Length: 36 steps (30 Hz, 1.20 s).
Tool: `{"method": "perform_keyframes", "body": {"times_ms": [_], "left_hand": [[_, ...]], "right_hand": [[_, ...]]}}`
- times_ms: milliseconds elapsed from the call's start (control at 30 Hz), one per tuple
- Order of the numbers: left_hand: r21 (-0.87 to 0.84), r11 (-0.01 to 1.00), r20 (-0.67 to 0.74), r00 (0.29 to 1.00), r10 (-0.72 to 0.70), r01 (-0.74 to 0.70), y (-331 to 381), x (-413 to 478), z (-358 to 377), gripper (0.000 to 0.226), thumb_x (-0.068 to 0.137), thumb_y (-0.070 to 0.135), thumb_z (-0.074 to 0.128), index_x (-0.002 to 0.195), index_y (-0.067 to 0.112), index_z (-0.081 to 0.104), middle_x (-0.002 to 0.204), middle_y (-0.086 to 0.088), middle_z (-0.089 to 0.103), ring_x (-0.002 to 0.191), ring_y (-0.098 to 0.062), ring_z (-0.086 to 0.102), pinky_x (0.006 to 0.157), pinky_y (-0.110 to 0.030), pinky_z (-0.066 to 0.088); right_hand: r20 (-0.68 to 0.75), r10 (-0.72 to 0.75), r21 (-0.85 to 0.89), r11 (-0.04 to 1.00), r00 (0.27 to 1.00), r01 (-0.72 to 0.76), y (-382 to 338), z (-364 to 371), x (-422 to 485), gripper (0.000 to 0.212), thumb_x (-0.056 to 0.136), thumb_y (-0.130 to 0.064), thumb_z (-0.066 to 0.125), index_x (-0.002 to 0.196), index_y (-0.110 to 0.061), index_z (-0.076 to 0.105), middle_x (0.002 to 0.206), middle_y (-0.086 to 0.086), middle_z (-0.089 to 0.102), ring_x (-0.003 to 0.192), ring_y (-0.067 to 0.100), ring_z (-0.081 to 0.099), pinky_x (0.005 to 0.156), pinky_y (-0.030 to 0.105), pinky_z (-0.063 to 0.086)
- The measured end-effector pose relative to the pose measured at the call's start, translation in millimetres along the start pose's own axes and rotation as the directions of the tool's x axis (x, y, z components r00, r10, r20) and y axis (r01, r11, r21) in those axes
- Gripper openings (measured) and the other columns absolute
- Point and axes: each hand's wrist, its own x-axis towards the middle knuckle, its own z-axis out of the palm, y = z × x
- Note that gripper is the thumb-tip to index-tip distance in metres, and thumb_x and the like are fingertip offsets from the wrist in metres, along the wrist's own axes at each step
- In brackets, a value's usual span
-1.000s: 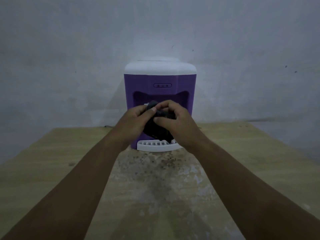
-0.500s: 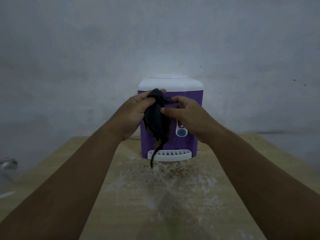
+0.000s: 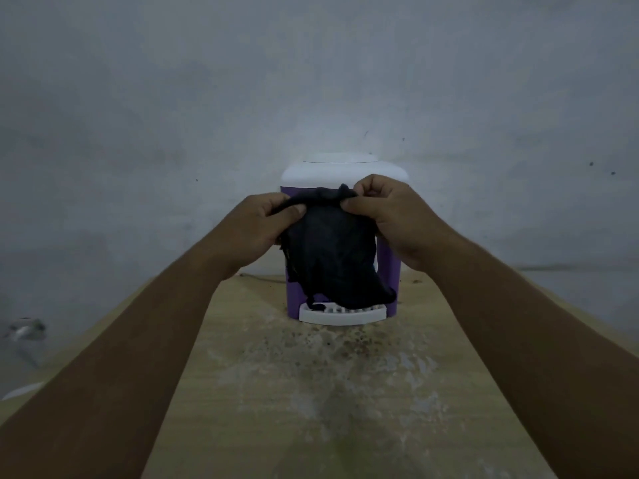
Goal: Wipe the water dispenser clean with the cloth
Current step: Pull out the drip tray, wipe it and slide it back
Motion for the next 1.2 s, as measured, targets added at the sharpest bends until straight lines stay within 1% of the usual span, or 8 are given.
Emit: {"method": "perform_keyframes", "body": {"times_ms": [100,267,600,700,800,967,1133,1200], "left_hand": [[-0.006,1.000,-0.021,0.999,-0.028,0.028,0,3,-5,0.024,0.092,0.033,0.063,0.092,0.010,0.070,0.085,-0.007,0.072,0.078,-0.015,0.066,0.076,-0.030,0.055],[-0.213,0.976,-0.102,0.993,-0.060,0.037,5,3,-3,0.019,0.091,0.029,0.065,0.087,0.010,0.068,0.076,0.002,0.066,0.069,-0.006,0.061,0.065,-0.019,0.053],[-0.262,0.962,-0.338,0.927,-0.165,0.076,-12,-7,20,0.035,0.099,0.046,0.047,0.106,0.014,0.059,0.096,-0.007,0.067,0.084,-0.020,0.063,0.067,-0.036,0.052],[-0.652,0.702,-0.083,0.893,-0.442,0.287,-19,-16,20,0.054,0.089,0.059,0.056,0.116,0.013,0.066,0.108,-0.009,0.073,0.095,-0.024,0.070,0.080,-0.037,0.057],[-0.721,0.499,0.211,0.838,-0.502,0.480,-29,-33,22,0.048,0.081,0.047,0.068,0.109,0.008,0.070,0.100,-0.013,0.073,0.088,-0.025,0.070,0.078,-0.035,0.057],[-0.719,0.496,0.235,0.842,-0.485,0.486,-54,-46,27,0.024,0.098,0.019,0.047,0.111,0.006,0.062,0.093,-0.013,0.068,0.080,-0.025,0.065,0.078,-0.041,0.053],[-0.605,0.626,0.087,0.822,-0.562,0.492,-59,-42,25,0.040,0.105,0.029,0.034,0.120,0.002,0.060,0.101,-0.016,0.069,0.082,-0.028,0.065,0.068,-0.037,0.052],[-0.557,0.642,0.109,0.812,-0.573,0.527,-59,-44,22,0.038,0.101,0.033,0.046,0.115,0.002,0.062,0.109,-0.019,0.069,0.094,-0.030,0.066,0.079,-0.040,0.052]], "right_hand": [[-0.015,0.059,-0.027,0.998,0.998,-0.060,3,-4,2,0.016,0.082,-0.010,0.067,0.098,-0.012,0.066,0.092,0.008,0.070,0.087,0.020,0.066,0.079,0.036,0.054],[0.092,0.128,-0.123,0.986,0.988,-0.116,-4,-5,-7,0.023,0.094,-0.005,0.053,0.106,0.011,0.063,0.100,0.027,0.067,0.087,0.028,0.062,0.078,0.037,0.050],[0.038,0.195,0.030,0.980,0.980,-0.196,7,24,-14,0.013,0.100,-0.011,0.044,0.099,-0.021,0.052,0.086,0.013,0.059,0.075,0.024,0.051,0.060,0.033,0.039],[-0.041,0.239,0.047,0.970,0.970,-0.237,16,33,-14,0.014,0.100,-0.012,0.044,0.108,-0.019,0.054,0.091,0.012,0.063,0.072,0.023,0.055,0.056,0.030,0.042],[-0.116,0.328,0.135,0.940,0.938,-0.312,25,39,-10,0.014,0.099,-0.013,0.048,0.107,-0.012,0.060,0.107,0.016,0.066,0.091,0.030,0.062,0.070,0.039,0.051],[-0.098,0.523,0.373,0.808,0.847,-0.456,40,40,-9,0.019,0.090,-0.006,0.061,0.107,0.002,0.062,0.105,0.018,0.069,0.093,0.029,0.067,0.078,0.039,0.059],[0.127,0.592,0.429,0.691,0.796,-0.582,54,39,-21,0.012,0.089,0.003,0.057,0.100,0.002,0.063,0.084,0.013,0.069,0.080,0.024,0.064,0.078,0.036,0.059],[0.207,0.628,0.373,0.658,0.750,-0.654,61,42,-28,0.023,0.090,0.004,0.055,0.112,0.004,0.062,0.103,0.018,0.068,0.088,0.027,0.066,0.072,0.035,0.060]]}}
